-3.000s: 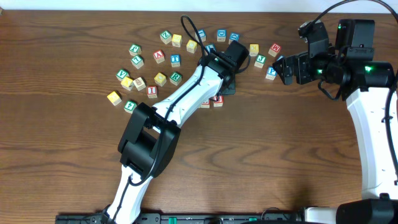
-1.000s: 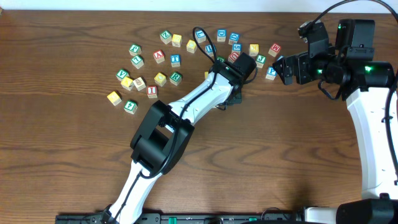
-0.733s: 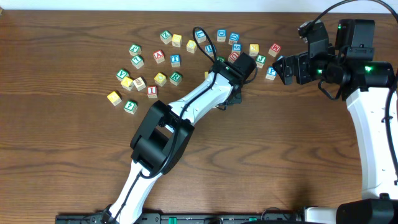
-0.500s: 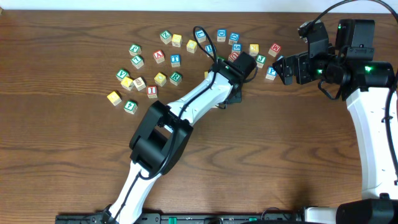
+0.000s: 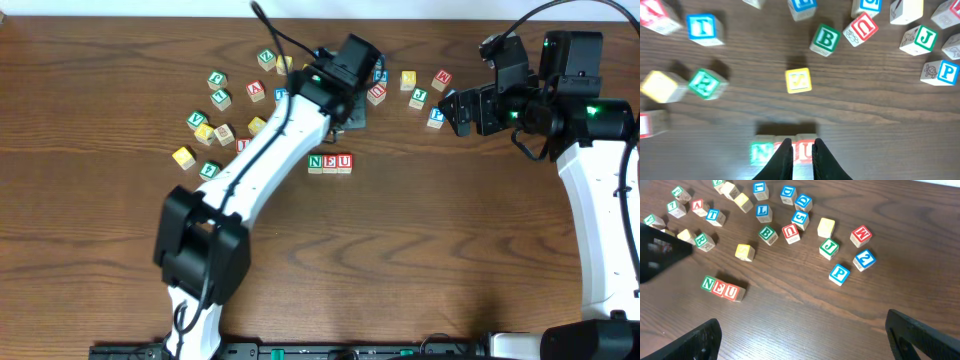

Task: Spell out NEURIPS
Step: 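Retract the left gripper toward the upper-left block cluster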

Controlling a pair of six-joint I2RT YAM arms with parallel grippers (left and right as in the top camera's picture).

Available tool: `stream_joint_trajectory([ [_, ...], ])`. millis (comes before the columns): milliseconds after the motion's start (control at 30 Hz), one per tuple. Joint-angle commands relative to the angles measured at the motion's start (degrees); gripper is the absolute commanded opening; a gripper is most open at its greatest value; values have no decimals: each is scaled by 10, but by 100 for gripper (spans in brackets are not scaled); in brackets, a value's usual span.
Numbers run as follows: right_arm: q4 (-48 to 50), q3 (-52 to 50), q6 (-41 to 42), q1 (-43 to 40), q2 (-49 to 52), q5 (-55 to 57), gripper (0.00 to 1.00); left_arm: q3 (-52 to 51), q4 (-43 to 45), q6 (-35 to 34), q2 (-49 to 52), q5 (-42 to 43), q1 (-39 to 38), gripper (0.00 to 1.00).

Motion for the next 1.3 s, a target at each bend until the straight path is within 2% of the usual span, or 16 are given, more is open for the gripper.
stream_joint_trajectory([
  [0, 1, 12, 3, -1, 0, -10, 99, 18, -26, 46, -40, -1, 25, 15],
  [167, 1, 12, 3, -1, 0, -10, 99, 18, -96, 81, -72, -1, 77, 15],
  [400, 1, 12, 3, -1, 0, -10, 99, 18, -150, 82, -84, -1, 148, 15],
  [467, 1, 12, 3, -1, 0, -10, 99, 18, -157, 82, -84, -1, 163, 24],
  [733, 1, 12, 3, -1, 0, -10, 99, 18, -174, 87, -84, -1, 189, 31],
  [967, 1, 12, 3, -1, 0, -10, 99, 17, -181, 108, -84, -1, 189, 47],
  [1067, 2, 12, 3, -1, 0, -10, 99, 17, -182, 108, -84, -1, 189, 51],
  [1267, 2, 12, 3, -1, 0, -57, 99, 17, -182, 108, -84, -1, 189, 51],
])
